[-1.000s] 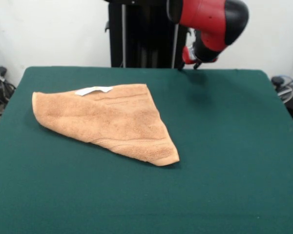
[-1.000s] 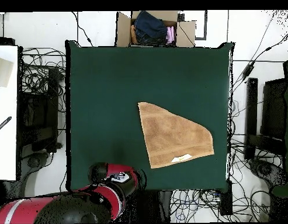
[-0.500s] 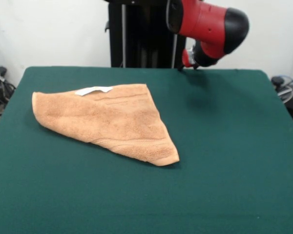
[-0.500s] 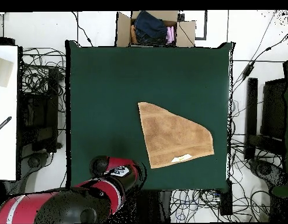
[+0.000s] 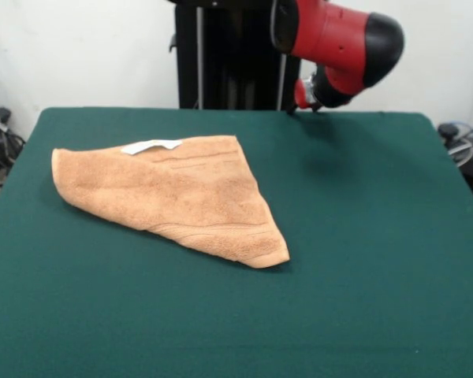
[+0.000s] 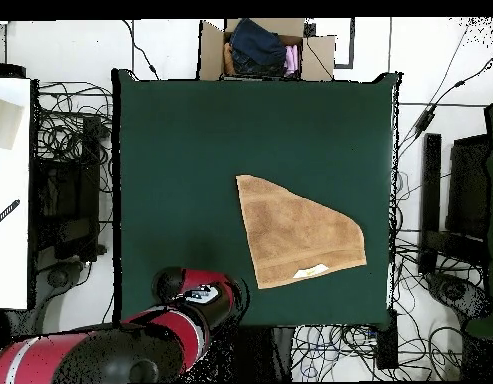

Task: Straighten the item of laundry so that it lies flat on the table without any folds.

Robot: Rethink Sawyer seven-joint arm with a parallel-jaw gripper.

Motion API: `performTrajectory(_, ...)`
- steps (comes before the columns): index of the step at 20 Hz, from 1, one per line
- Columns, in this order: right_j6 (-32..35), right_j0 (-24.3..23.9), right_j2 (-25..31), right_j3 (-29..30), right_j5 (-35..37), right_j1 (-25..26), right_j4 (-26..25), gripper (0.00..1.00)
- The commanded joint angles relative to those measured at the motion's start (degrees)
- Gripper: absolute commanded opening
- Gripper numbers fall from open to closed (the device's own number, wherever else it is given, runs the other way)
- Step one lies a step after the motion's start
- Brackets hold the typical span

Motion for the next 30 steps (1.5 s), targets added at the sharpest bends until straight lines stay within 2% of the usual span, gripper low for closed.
performTrajectory(1, 15.03, 1.57, -0.07, -9.05, 4.26, -2.65, 1.28, 1.00)
performTrajectory(19, 16.05, 1.77, -0.75, -9.62, 13.92, -7.67, 0.99, 1.00)
performTrajectory(30, 16.33, 1.55, -1.17, -11.14, 17.40, -8.36, 0.89, 1.00)
